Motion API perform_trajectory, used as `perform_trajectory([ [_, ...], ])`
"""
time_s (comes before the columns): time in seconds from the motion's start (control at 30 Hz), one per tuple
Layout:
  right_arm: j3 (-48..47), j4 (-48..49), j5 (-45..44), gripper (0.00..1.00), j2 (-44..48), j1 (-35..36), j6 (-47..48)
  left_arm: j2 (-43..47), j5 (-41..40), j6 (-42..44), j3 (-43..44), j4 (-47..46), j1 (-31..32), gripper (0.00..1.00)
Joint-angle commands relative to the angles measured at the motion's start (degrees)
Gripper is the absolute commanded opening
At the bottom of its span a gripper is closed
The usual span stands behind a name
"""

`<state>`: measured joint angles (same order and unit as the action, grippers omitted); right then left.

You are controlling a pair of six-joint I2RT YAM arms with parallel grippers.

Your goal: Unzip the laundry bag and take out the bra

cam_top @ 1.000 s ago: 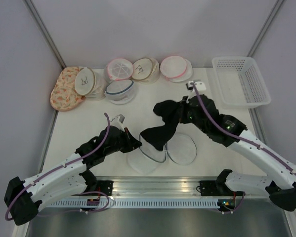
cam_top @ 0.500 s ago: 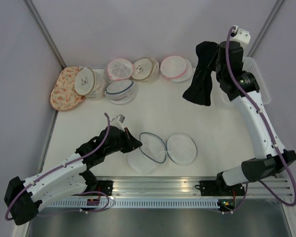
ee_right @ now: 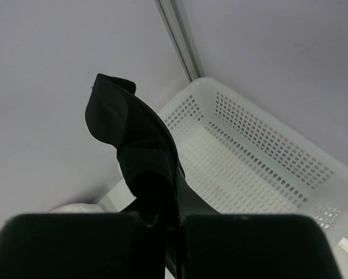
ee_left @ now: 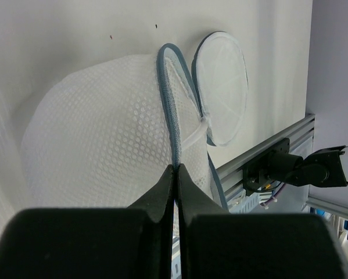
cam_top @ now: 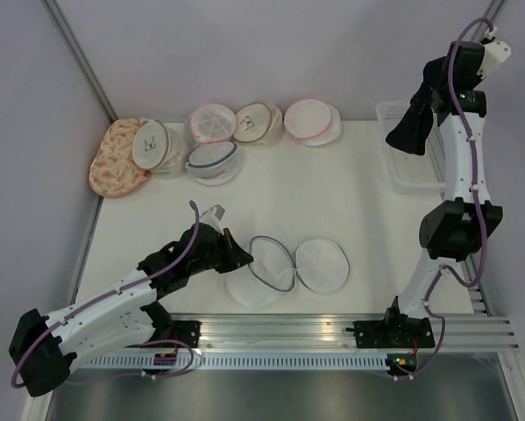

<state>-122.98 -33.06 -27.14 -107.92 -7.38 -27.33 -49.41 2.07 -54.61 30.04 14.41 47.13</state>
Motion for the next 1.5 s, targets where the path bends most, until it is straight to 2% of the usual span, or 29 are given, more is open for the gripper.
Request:
perform_trajectory([
  [0.0,-3.32,1.16,4.53,0.00,-7.80,-2.55,-3.86,0.36,0.22,-0.67,-0.24,-0.79,0.33,0.02],
  [0.13,-7.45,-2.70,7.71,0.01,-16.07,-5.01,-5.80,1.50,-0.48,-1.64,-2.00,-0.88,0.33,0.02],
  [0.37,-1.39,-5.79,2.79,0.01,-18.12,-5.19,-4.93,2.30,-0.66,-2.43,-2.62,-1.32,0.33,0.02],
  [0.47,-0.86,-7.37,3.57,0.39,-16.72,-5.10,-2.65,2.39,-0.92,-2.35,-2.45,-1.93,0.33,0.02],
  [0.5,-0.86,-7.63,4.19,0.58,-15.14,-5.10,-1.59,2.30,-0.92,-2.17,-2.27,-2.46,0.33,0.02],
  [0.6,-0.86,-7.99,4.64,0.82,-9.62,-4.67,1.40,1.68,-0.66,-1.21,-1.05,-2.81,0.33,0.02],
  [0.63,0.01,-7.81,4.55,0.84,-7.85,-4.06,2.10,1.51,-0.49,-0.77,-0.69,-2.81,0.33,0.02],
  [0.8,9.13,-6.50,-4.14,0.87,7.94,2.18,5.71,2.29,-0.57,-0.23,-0.16,-2.81,0.33,0.02],
  [0.9,20.55,-6.58,-4.68,0.86,17.87,8.76,3.97,3.35,-0.74,0.12,-0.16,-2.64,0.24,0.02],
  [0.97,32.32,-6.06,-3.63,0.85,23.34,14.39,2.12,4.14,-1.01,0.20,-0.07,-2.55,0.15,0.02],
  [1.0,36.54,-5.36,-2.23,0.84,28.94,16.15,-1.02,4.40,-0.92,0.29,0.19,-2.46,0.24,0.02],
  [1.03,45.37,-4.31,-0.57,0.83,31.86,19.39,-2.19,4.49,-0.92,0.38,0.45,-2.29,0.24,0.02],
  [1.2,67.03,-4.03,2.78,0.81,46.71,29.77,-11.59,4.41,-0.75,0.91,0.81,-1.85,0.24,0.02],
  [1.47,82.71,-5.79,4.20,0.78,57.90,47.53,-30.90,6.69,-1.71,-0.32,-0.95,-1.76,0.24,0.02],
])
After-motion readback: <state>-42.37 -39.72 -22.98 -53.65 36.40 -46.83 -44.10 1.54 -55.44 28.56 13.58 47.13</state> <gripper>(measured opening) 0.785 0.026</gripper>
